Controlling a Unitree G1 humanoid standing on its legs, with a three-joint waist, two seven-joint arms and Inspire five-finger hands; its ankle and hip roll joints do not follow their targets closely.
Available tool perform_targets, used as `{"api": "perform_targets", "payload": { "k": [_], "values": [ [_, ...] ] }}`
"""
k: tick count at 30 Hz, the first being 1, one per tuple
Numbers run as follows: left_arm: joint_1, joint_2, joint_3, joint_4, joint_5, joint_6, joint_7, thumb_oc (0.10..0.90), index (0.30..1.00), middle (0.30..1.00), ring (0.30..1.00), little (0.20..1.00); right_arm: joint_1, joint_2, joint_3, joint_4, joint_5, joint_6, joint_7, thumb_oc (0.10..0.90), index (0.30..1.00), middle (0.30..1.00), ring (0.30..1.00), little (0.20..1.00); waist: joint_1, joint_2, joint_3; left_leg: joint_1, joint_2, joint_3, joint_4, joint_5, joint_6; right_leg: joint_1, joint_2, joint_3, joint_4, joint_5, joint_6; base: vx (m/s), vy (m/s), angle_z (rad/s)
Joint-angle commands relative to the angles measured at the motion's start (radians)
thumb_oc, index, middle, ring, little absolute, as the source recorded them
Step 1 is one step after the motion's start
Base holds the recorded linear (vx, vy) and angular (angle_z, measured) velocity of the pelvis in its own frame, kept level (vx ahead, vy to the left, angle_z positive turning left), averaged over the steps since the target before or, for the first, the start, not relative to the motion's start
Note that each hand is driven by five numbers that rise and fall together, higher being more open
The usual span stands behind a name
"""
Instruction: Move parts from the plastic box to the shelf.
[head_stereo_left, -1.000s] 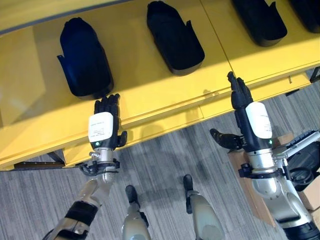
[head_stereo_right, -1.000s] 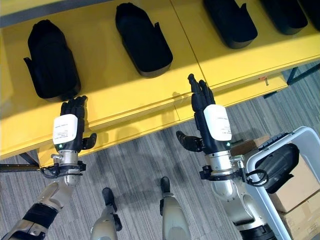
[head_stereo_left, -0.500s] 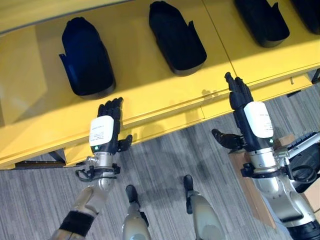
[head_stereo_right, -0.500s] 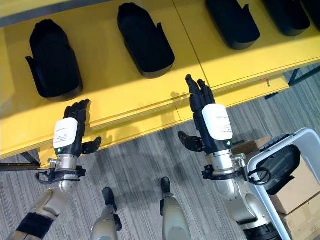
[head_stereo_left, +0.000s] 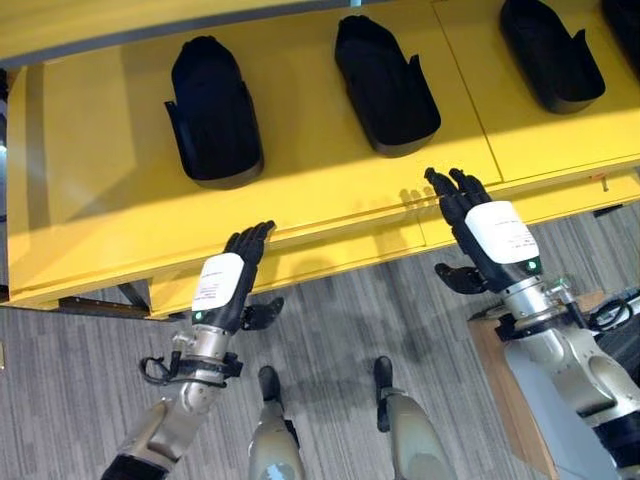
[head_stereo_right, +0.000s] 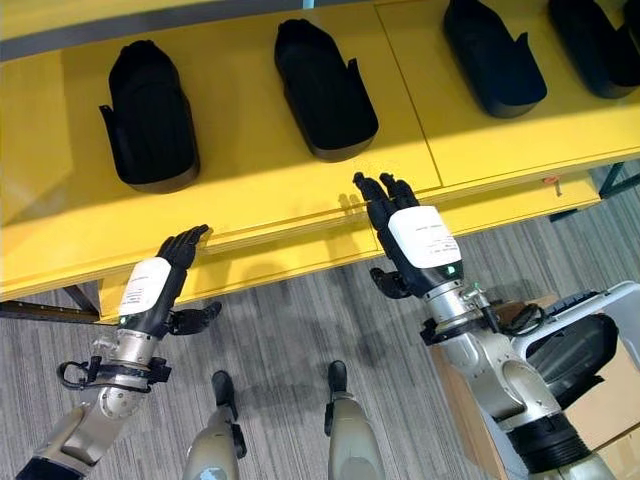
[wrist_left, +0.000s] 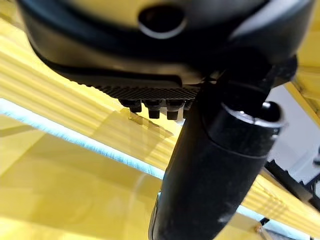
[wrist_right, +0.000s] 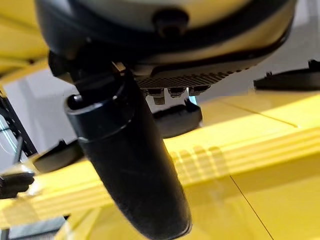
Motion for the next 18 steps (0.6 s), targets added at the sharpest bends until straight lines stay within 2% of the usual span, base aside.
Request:
{"api": "perform_targets", "payload": {
  "k": [1, 7, 18],
  "values": [
    [0.005, 0.037, 0.033, -0.063, -0.051, -0.043, 0.014, 0.900, 1.000, 1.000, 1.000, 1.000, -0.090, -0.033, -0.025, -0.044, 0.009, -0.012, -0.044, 0.900, 1.000, 1.000, 1.000, 1.000, 0.000, -0.031, -0.064, 0.012, 0.078, -0.029, -0.007, 0.053, -0.010, 0.033, -0.067, -0.001, -0.024, 0.055, 0.041, -0.02, -0.008, 0.05],
    [0.000, 0.036, 0.031, -0.036, -0.074, -0.046, -0.004, 0.900, 1.000, 1.000, 1.000, 1.000, -0.178, -0.065, 0.029, 0.109, -0.006, 0.022, -0.027, 0.900, 1.000, 1.000, 1.000, 1.000, 0.018, -0.026, -0.054, 0.003, 0.073, -0.039, -0.004, 0.053, -0.008, 0.035, -0.073, -0.010, -0.024, 0.057, 0.040, -0.01, -0.002, 0.04],
    [-0.009, 0.037, 0.014, -0.008, -0.088, -0.049, -0.015, 0.900, 1.000, 1.000, 1.000, 1.000, -0.335, -0.130, 0.142, 0.241, -0.091, 0.045, -0.011, 0.900, 1.000, 1.000, 1.000, 1.000, 0.036, -0.019, -0.036, -0.012, 0.070, -0.048, 0.000, 0.059, -0.006, 0.023, -0.076, -0.015, -0.011, 0.058, 0.039, -0.01, -0.001, 0.02]
  ]
}}
